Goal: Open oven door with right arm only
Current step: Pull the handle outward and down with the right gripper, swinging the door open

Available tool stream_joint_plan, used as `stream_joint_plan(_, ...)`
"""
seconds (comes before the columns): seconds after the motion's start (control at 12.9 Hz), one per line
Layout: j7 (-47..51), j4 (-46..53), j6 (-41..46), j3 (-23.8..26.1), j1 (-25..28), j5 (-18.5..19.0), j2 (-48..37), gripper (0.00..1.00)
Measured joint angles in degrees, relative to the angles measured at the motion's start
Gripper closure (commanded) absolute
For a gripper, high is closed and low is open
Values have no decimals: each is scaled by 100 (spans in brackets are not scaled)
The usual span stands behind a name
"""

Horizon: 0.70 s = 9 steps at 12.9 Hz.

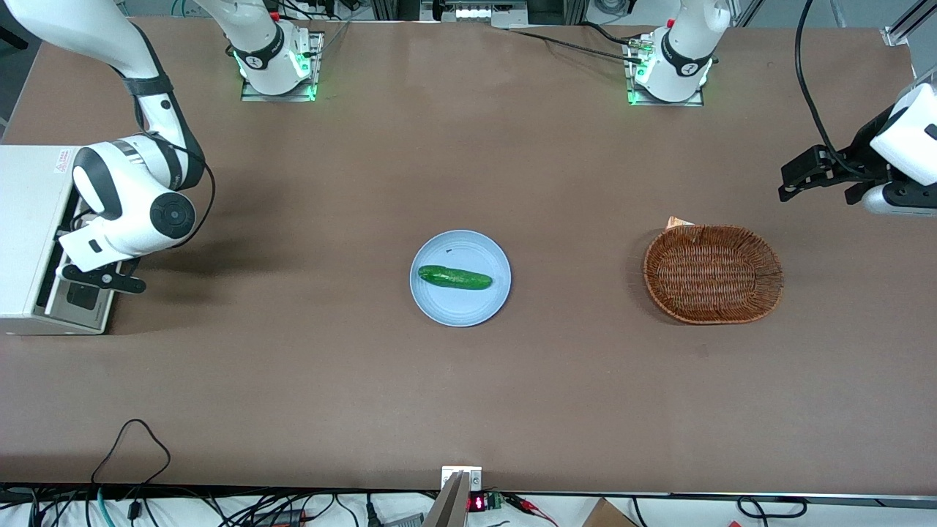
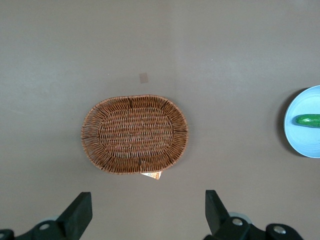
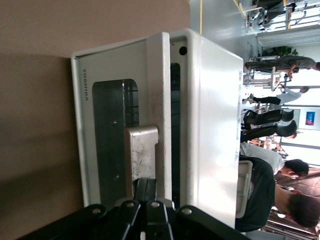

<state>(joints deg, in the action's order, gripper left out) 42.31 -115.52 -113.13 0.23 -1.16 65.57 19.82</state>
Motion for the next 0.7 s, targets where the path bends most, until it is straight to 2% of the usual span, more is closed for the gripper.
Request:
stream_joint_plan(0.39,0,13,-140,106,130,-467,75,100)
stream_joint_plan(0.7,67,36,-221,142,291,-643,267,100)
